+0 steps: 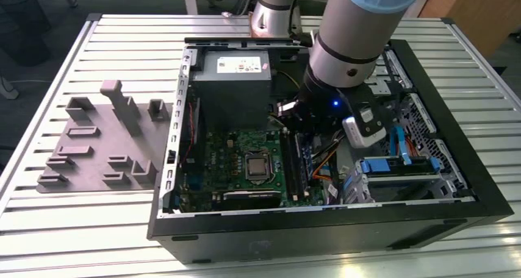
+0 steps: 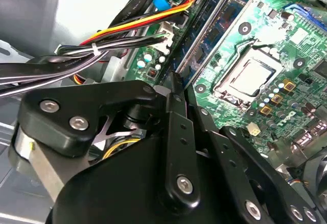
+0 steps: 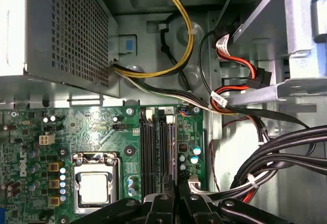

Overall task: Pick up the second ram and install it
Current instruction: 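Insert the second ram into the second slot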

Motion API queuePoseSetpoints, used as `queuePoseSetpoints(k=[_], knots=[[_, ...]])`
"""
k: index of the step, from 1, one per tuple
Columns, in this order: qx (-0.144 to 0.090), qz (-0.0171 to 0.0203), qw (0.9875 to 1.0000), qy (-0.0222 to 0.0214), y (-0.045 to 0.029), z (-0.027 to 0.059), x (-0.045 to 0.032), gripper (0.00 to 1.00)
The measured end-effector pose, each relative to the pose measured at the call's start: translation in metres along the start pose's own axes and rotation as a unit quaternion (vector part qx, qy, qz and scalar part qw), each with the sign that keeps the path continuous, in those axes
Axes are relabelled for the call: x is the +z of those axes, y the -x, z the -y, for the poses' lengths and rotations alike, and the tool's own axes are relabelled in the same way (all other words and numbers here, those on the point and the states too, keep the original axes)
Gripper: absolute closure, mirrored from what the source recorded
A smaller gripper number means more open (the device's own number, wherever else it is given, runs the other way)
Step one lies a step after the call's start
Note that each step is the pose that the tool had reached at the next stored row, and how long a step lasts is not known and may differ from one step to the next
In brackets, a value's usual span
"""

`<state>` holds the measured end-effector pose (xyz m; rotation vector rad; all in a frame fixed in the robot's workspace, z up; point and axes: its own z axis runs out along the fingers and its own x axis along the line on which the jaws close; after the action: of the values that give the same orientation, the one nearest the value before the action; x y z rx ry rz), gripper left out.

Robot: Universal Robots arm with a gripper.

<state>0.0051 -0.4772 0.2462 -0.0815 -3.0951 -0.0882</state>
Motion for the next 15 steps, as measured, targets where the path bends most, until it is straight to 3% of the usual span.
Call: queuePoseSetpoints(k=[15], knots=[[0.0,-0.0001,1.0,-0.0001,0.0015,-0.0006,-0.0021,0.86]])
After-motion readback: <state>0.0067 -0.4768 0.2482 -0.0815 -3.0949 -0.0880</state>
